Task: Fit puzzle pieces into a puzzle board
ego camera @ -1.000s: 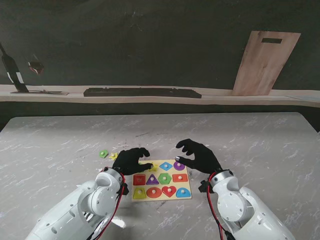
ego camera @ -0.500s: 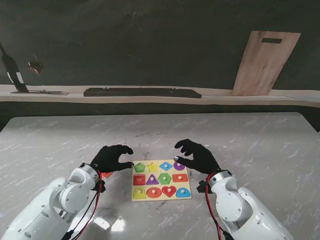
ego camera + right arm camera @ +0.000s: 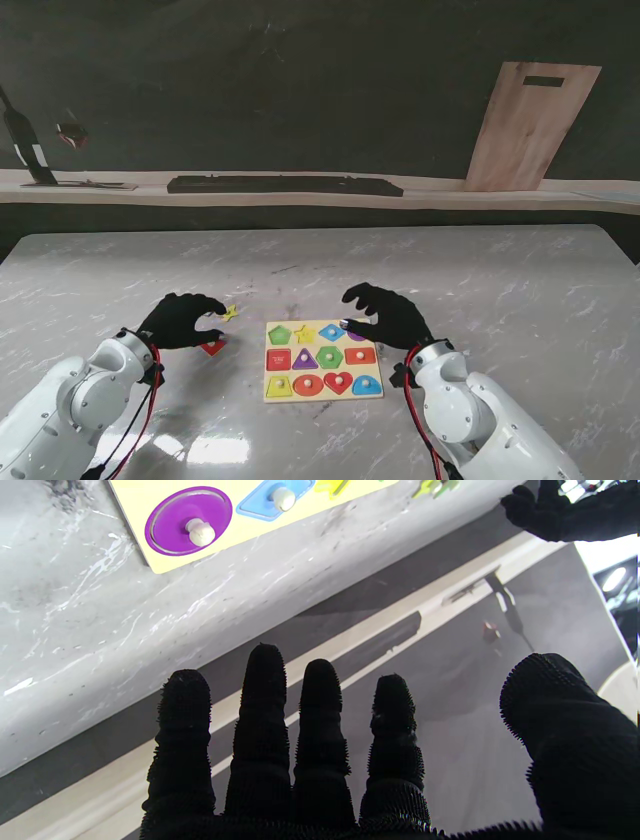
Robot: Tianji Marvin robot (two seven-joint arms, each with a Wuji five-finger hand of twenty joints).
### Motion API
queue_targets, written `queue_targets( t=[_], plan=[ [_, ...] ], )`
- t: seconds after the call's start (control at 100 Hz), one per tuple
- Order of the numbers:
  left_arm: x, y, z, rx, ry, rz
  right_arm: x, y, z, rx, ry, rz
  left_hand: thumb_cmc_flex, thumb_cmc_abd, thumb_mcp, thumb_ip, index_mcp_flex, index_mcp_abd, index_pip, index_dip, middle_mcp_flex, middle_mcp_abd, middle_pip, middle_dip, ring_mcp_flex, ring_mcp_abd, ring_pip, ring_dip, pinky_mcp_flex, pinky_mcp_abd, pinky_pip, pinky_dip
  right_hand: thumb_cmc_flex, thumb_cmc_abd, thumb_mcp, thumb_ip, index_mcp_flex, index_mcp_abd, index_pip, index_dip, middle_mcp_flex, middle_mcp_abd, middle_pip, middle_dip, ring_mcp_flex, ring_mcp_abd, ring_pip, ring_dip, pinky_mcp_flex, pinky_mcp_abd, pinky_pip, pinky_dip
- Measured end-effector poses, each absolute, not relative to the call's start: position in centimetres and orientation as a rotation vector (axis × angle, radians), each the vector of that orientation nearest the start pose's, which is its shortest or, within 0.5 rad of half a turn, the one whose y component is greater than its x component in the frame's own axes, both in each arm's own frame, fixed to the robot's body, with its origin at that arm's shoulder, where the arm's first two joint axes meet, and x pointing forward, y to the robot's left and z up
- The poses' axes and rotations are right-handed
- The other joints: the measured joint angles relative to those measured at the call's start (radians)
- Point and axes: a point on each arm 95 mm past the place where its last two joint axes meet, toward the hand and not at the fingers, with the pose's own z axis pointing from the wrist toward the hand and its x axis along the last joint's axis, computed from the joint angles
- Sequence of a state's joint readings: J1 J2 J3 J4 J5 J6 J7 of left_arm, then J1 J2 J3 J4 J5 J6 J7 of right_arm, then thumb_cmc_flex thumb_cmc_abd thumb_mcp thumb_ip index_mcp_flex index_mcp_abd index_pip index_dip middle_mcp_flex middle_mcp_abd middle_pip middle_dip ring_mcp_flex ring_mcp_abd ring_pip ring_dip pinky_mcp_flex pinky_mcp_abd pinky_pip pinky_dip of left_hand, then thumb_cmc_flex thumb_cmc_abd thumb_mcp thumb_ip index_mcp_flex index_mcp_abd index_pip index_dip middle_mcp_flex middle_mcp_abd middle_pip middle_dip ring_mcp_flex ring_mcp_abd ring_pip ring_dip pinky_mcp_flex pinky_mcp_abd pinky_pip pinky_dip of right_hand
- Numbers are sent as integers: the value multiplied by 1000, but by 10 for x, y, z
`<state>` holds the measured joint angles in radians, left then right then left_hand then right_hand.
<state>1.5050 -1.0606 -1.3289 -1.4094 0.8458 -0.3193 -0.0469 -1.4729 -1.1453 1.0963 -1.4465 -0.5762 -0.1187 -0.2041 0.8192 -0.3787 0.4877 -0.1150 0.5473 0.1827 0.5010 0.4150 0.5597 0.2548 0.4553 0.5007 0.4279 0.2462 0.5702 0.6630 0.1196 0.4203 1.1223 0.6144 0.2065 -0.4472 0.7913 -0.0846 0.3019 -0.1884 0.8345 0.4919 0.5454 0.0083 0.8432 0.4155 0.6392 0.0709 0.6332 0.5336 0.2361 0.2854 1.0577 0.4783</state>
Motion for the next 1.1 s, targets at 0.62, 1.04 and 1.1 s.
queue_targets(
  t=[0.62, 1.04, 1.1],
  plan=[
    [414, 81, -362, -1172, 1771, -1454, 422, 30, -346, -2025, -1711, -2469, 50, -62, 166, 0, 14, -41, 61, 22, 42, -48, 15, 27, 31, -22, 16, 62, 32, 0, -2, 0, 0, 0, 0, 0, 0, 0, 0, 0, 0, 0, 0, 0, 0, 0, 0, 0, 2, 0, 0, 0],
    [426, 75, -370, -1079, 1820, -1424, 421, 29, -346, -2029, -1709, -2474, 50, -72, 204, 0, 14, -73, 126, 42, 72, -62, 62, 50, 53, -32, 57, 77, 47, 0, 5, 0, 0, 0, 0, 0, 0, 0, 0, 0, 0, 0, 0, 0, 0, 0, 0, 0, 2, 0, 0, 0],
    [427, 75, -370, -1069, 1823, -1421, 421, 29, -346, -2030, -1709, -2474, 50, -75, 205, 0, 14, -76, 139, 43, 73, -63, 64, 52, 53, -32, 65, 77, 49, 0, 5, 0, 0, 0, 0, 0, 0, 0, 0, 0, 0, 0, 0, 0, 0, 0, 0, 0, 2, 0, 1, 0]
  ],
)
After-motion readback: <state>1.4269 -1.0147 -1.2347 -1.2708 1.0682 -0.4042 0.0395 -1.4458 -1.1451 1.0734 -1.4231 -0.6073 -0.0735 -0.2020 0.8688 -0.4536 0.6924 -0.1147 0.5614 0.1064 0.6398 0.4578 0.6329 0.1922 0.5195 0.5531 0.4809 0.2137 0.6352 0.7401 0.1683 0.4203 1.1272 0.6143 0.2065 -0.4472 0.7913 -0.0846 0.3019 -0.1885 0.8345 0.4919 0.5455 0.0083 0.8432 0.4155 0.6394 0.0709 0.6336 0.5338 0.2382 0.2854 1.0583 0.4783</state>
